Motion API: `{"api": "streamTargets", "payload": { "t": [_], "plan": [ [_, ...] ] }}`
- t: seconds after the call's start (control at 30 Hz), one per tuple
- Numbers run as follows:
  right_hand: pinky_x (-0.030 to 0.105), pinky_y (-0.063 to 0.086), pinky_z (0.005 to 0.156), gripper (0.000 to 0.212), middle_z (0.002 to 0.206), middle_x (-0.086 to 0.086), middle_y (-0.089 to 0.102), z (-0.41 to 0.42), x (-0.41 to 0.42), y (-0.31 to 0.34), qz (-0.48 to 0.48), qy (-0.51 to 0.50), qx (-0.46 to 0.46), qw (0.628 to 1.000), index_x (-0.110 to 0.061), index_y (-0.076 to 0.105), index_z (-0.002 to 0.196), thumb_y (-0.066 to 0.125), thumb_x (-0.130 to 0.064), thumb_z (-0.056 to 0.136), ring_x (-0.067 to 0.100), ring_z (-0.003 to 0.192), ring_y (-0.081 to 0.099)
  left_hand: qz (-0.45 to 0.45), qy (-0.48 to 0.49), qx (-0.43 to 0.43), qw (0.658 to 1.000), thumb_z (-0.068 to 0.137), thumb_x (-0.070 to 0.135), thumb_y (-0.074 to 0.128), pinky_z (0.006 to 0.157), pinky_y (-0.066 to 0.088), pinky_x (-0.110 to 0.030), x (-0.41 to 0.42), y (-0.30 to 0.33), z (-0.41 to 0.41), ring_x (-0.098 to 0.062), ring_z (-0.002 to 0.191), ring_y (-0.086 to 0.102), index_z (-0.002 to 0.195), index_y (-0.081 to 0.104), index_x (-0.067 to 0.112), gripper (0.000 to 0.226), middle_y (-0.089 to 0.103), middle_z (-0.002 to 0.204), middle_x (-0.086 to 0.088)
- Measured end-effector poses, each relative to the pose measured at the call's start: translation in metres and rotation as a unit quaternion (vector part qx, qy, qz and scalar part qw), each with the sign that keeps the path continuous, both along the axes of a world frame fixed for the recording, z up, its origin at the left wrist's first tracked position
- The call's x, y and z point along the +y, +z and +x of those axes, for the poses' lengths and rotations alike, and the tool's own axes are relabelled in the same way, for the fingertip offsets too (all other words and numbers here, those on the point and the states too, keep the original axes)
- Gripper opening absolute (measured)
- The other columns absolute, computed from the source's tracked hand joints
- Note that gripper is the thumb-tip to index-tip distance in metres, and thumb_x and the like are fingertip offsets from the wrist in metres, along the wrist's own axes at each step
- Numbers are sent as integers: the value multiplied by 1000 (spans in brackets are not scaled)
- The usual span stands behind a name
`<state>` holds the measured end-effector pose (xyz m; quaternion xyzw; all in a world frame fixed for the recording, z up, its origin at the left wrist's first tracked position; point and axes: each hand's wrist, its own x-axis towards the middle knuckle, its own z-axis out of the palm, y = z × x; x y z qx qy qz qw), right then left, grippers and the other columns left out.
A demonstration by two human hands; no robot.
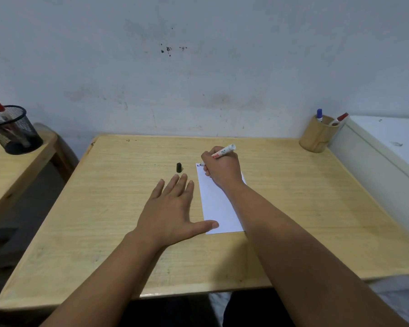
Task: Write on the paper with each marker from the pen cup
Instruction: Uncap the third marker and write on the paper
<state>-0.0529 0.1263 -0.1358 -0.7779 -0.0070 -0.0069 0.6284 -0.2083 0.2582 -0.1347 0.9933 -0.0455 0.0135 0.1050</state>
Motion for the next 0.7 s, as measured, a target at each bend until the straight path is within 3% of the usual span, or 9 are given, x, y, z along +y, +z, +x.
{"api": "streamTargets", "payload": {
  "t": [0.2,0.3,0.57,0.7],
  "plan": [
    [30,53,55,28,67,25,68,-1,0,0,-11,-1,-15,1000,-4,57,63,65,-18,86,19,50,62,9,3,3,1000,69,103,26,131,0,-47,0,1,0,-15,162,-5,166,18,18,129,3,175,-1],
    [30,53,55,29,72,28,69,-1,0,0,-11,0,-18,1000,-1,56,64,65,-18,86,19,50,62,0,3,5,1000,69,103,26,131,-1,-46,0,1,0,-14,162,-5,166,18,18,130,3,175,-1],
    [34,54,57,30,58,11,61,-2,0,3,-14,7,-13,1000,-13,53,57,64,-17,84,23,52,62,4,5,7,1000,69,103,27,131,-1,-46,-1,2,-1,-13,161,-7,166,17,19,129,2,175,0],
    [34,54,58,29,60,15,60,-2,-2,2,28,-4,6,1000,-9,53,62,64,-16,87,23,54,63,1,6,6,1000,69,104,27,131,-1,-46,0,2,0,-13,161,-8,166,16,19,130,1,175,0]
  ]
}}
